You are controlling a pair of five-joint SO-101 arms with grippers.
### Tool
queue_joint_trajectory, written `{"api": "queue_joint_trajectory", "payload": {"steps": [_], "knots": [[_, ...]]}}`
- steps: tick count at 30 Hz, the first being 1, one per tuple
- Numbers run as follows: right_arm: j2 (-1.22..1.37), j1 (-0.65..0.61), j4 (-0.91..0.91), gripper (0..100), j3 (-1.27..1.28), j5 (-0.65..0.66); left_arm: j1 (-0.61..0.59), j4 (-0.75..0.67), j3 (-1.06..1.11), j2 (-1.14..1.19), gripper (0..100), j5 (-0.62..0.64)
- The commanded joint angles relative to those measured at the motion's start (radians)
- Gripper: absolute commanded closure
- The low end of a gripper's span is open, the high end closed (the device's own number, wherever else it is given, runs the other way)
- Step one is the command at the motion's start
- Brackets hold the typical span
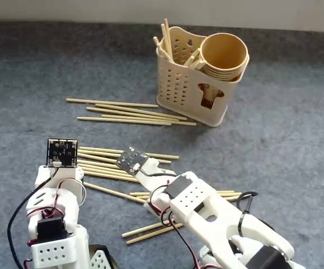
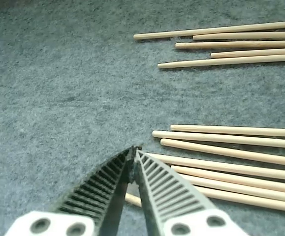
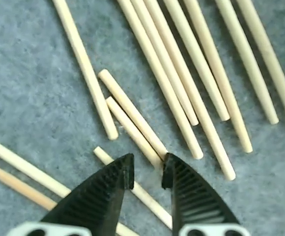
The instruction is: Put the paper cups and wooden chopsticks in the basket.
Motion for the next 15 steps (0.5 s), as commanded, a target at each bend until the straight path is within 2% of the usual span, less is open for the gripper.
{"api": "queue_joint_trajectory", "payload": {"steps": [1, 11, 15], "knots": [[0.001, 0.044, -0.005, 94.1, 0.007, 0.055, -0.010, -0.023, 0.021, -0.004, 99, -0.006], [-0.001, 0.125, -0.002, 94.4, 0.010, 0.147, -0.010, -0.021, 0.021, -0.004, 99, -0.006], [-0.001, 0.117, -0.001, 87.6, 0.010, 0.143, -0.010, -0.021, 0.021, -0.004, 99, -0.006]]}}
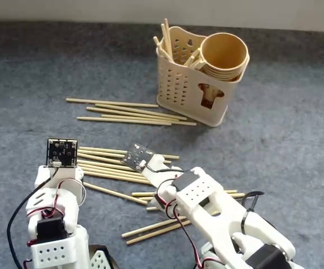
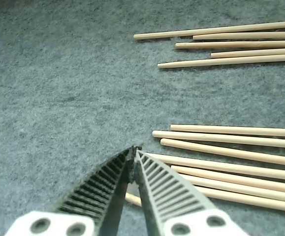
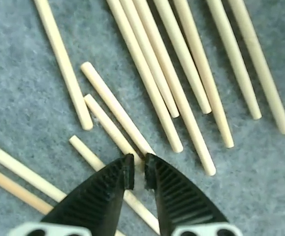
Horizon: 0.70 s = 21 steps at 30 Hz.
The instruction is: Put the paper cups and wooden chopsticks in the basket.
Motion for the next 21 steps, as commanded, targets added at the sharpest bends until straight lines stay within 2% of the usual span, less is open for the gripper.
{"api": "queue_joint_trajectory", "payload": {"steps": [1, 9, 16, 21], "knots": [[-0.013, 0.016, 0.001, 85.8, 0.008, 0.011, -0.010, -0.021, 0.021, -0.004, 99, -0.006], [0.001, 0.013, 0.002, 84.1, 0.002, 0.017, -0.010, -0.021, 0.021, -0.004, 99, -0.006], [0.234, 0.016, -0.004, 84.4, -0.030, 0.041, -0.010, -0.021, 0.021, -0.004, 99, -0.006], [0.255, 0.042, -0.004, 97.4, -0.128, 0.044, -0.010, -0.021, 0.021, -0.004, 99, -0.006]]}}
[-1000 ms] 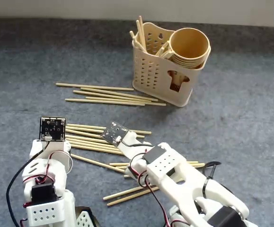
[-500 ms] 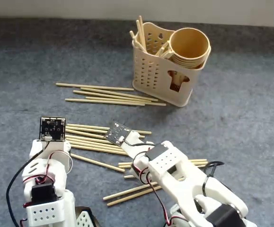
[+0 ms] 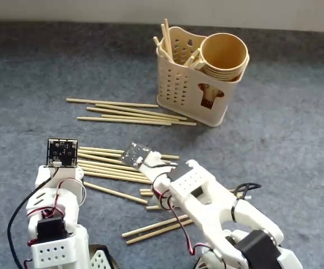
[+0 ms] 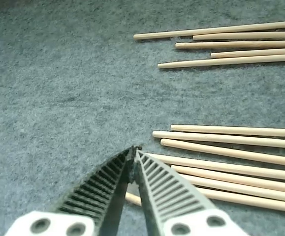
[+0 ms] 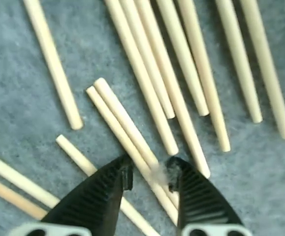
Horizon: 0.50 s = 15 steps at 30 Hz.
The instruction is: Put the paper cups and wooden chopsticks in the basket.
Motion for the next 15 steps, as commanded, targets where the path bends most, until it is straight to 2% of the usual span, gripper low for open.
{"api": "queue_joint_trajectory", "payload": {"steps": [1, 6, 15], "knots": [[0.048, 0.033, -0.013, 98.9, -0.048, 0.017, -0.010, -0.021, 0.021, -0.004, 99, -0.006], [0.048, 0.104, -0.010, 99.1, -0.053, 0.153, -0.008, -0.021, 0.021, -0.004, 99, -0.006], [0.027, 0.185, -0.008, 99.3, -0.053, 0.267, -0.008, -0.021, 0.021, -0.004, 99, -0.006]]}}
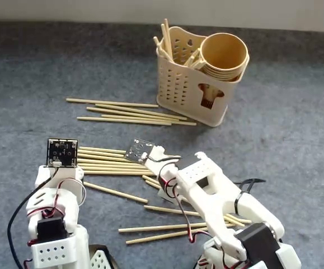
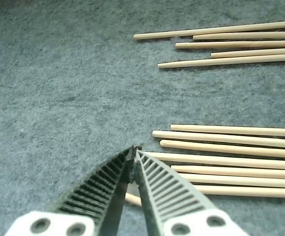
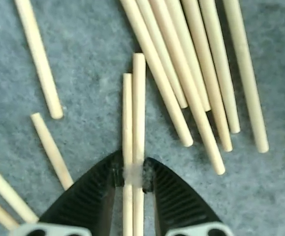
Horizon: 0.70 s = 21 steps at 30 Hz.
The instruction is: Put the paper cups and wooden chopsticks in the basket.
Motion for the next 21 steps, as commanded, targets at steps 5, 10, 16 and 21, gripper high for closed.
{"api": "queue_joint_trajectory", "payload": {"steps": [5, 10, 16, 21], "knots": [[-0.154, 0.048, -0.007, 99.3, -0.012, 0.060, -0.008, -0.021, 0.021, -0.004, 99, -0.006], [-0.295, 0.050, 0.067, 99.3, -0.012, 0.075, -0.008, -0.021, 0.021, -0.002, 99, -0.006], [-0.453, 0.050, 0.232, 99.3, -0.021, 0.072, -0.008, -0.021, 0.021, -0.002, 99, -0.006], [-0.591, 0.050, 0.234, 99.3, -0.021, 0.072, -0.008, -0.021, 0.021, -0.002, 99, -0.006]]}}
